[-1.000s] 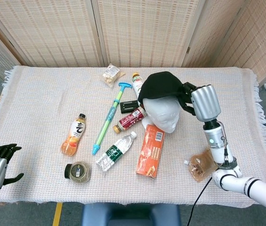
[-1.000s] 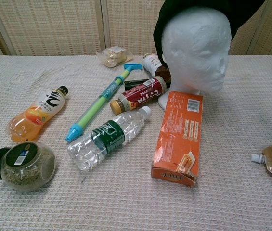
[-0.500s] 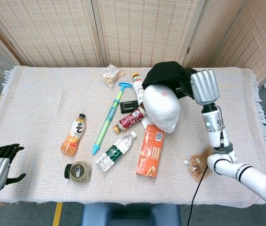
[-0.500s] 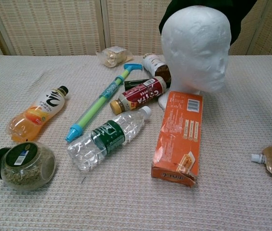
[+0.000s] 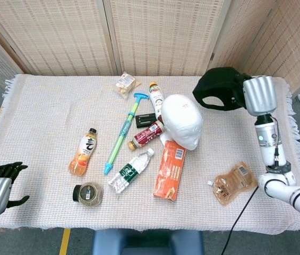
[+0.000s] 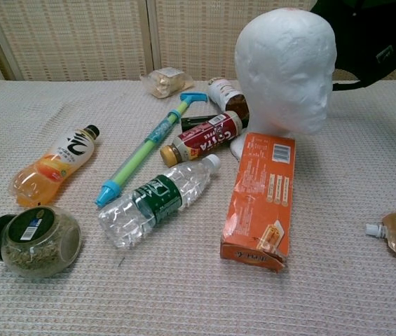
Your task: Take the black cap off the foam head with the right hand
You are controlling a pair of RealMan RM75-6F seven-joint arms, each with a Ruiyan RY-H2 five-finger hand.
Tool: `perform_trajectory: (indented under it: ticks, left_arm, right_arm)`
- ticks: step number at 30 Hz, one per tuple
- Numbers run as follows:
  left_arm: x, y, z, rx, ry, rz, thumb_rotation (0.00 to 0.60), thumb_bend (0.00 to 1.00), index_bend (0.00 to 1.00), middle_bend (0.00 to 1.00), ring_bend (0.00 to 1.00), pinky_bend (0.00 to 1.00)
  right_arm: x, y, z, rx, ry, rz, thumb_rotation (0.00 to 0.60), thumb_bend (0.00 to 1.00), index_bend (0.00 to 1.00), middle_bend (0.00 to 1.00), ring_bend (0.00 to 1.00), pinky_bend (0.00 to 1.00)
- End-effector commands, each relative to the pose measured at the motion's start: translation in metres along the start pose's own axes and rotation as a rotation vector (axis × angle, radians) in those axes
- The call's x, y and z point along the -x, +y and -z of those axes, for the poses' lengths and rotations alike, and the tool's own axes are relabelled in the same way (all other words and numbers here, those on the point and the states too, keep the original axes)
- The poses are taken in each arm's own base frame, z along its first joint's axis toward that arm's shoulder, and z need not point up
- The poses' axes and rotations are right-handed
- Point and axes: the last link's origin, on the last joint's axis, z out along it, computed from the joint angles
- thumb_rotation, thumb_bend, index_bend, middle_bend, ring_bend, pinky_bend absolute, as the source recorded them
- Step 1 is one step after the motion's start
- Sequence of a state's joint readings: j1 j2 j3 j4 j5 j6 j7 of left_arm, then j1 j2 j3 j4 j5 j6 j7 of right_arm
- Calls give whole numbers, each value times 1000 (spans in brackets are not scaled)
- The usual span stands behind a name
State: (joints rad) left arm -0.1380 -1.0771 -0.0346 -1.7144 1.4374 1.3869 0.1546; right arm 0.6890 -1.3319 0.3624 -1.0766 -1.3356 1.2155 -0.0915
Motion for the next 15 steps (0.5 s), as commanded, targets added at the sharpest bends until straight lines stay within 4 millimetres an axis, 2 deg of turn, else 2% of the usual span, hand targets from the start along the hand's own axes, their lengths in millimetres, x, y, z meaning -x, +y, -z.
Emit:
perform_trajectory:
  ticks: [1, 4, 9, 15]
  left_arm:
    - [0, 1, 0, 6, 0, 2, 600, 83, 249, 201, 174, 182]
    - [-1, 3, 1, 12, 2, 4, 600, 84, 249, 200, 174, 182]
    - [-1, 5, 2, 21, 4, 8, 600, 83, 249, 200, 174, 182]
    - [-2, 8, 3, 29, 5, 12, 600, 82, 249, 200, 174, 181]
  right_arm:
    - [0, 16, 23, -6, -49, 22, 600, 689, 811, 661, 946, 1000]
    - [0, 27, 45, -11, -85, 23, 600, 689, 812, 663, 946, 1000]
    - [9, 34, 77, -32, -146, 15, 600, 688, 814, 666, 946, 1000]
    - [37, 30, 95, -39, -231, -4, 600, 688, 811, 666, 944, 1000]
